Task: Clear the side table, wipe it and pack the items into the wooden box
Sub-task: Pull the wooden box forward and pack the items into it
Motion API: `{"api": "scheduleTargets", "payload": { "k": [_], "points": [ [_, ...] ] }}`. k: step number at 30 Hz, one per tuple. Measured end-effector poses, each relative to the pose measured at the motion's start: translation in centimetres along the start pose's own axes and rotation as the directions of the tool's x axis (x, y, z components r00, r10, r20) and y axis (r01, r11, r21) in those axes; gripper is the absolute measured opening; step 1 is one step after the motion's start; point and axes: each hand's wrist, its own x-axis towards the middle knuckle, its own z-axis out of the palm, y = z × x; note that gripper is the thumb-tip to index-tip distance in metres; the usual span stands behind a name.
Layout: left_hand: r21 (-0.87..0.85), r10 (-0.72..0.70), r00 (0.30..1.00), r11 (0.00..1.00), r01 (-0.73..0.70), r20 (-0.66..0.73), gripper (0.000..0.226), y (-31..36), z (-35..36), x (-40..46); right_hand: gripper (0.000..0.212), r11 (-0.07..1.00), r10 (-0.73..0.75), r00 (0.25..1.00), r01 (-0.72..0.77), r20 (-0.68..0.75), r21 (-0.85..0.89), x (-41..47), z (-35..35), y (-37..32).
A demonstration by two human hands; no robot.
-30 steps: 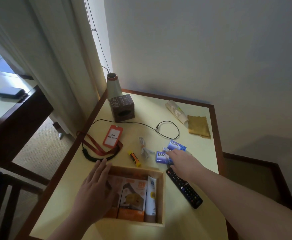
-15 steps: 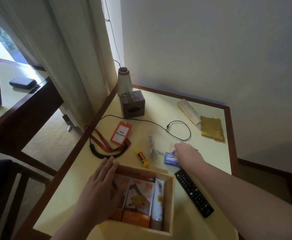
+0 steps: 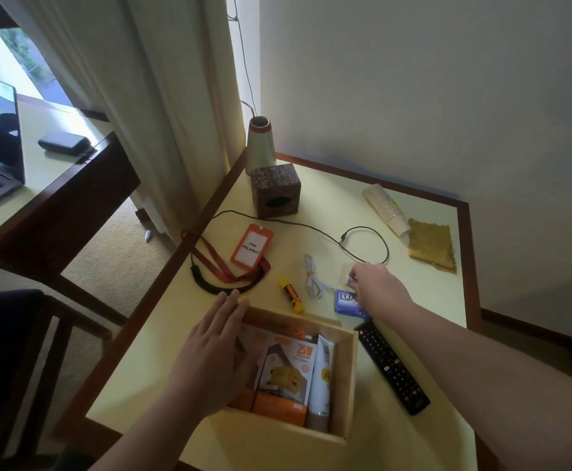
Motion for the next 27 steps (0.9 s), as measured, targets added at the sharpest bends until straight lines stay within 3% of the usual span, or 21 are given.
{"api": "scheduleTargets", "payload": {
  "k": [3, 4, 6, 8, 10, 12, 15, 23, 25, 27],
  "points": [
    [0.001, 0.003, 1.000, 1.000, -0.003, 0.002, 0.083, 0.0, 0.0, 0.0, 0.017, 0.963, -0.084, 0.989, 0.111, -0.120, 0.246, -2.6, -1.9, -1.4],
    [0.004, 0.005, 1.000, 1.000, -0.005, 0.004, 0.083, 0.0, 0.0, 0.0, 0.020, 0.933, -0.158, 0.969, 0.210, -0.193, 0.293, -3.7, -2.7, -1.9],
    [0.006, 0.006, 1.000, 1.000, -0.006, 0.004, 0.083, -0.1, 0.0, -0.1, 0.021, 0.854, -0.404, 0.870, 0.469, -0.282, 0.226, -6.1, -4.5, -3.0],
    [0.007, 0.008, 1.000, 1.000, -0.008, 0.005, 0.083, 0.0, 0.0, -0.1, 0.022, 0.705, -0.685, 0.695, 0.708, -0.219, 0.043, -8.0, -5.2, -3.2],
    [0.007, 0.006, 1.000, 1.000, -0.006, 0.005, 0.083, 0.0, -0.1, 0.0, 0.022, 0.564, -0.826, 0.562, 0.823, -0.040, -0.063, -9.1, -4.3, -2.9],
    [0.004, -0.001, 1.000, 1.000, 0.001, 0.013, 0.083, 0.1, -0.1, 0.0, 0.018, 0.518, -0.841, 0.525, 0.851, 0.129, -0.090, -10.0, -2.9, -2.6],
    [0.008, -0.009, 1.000, 1.000, 0.009, 0.021, 0.084, 0.1, -0.2, 0.0, 0.016, 0.474, -0.859, 0.483, 0.876, 0.169, -0.091, -11.4, -1.6, -2.7],
    [0.000, -0.010, 1.000, 1.000, 0.010, 0.014, 0.083, 0.0, -0.1, -0.1, 0.018, 0.512, -0.811, 0.440, 0.853, 0.385, 0.102, -11.8, -0.4, -5.1],
    [-0.009, -0.004, 1.000, 1.000, 0.004, 0.007, 0.083, 0.0, -0.1, -0.1, 0.020, 0.594, -0.773, 0.515, 0.792, 0.372, 0.139, -10.8, -1.3, -5.8],
    [-0.005, -0.003, 1.000, 1.000, 0.003, 0.004, 0.082, 0.0, 0.0, -0.2, 0.021, 0.687, -0.721, 0.637, 0.709, 0.271, 0.160, -9.3, -2.2, -6.4]
  ]
}}
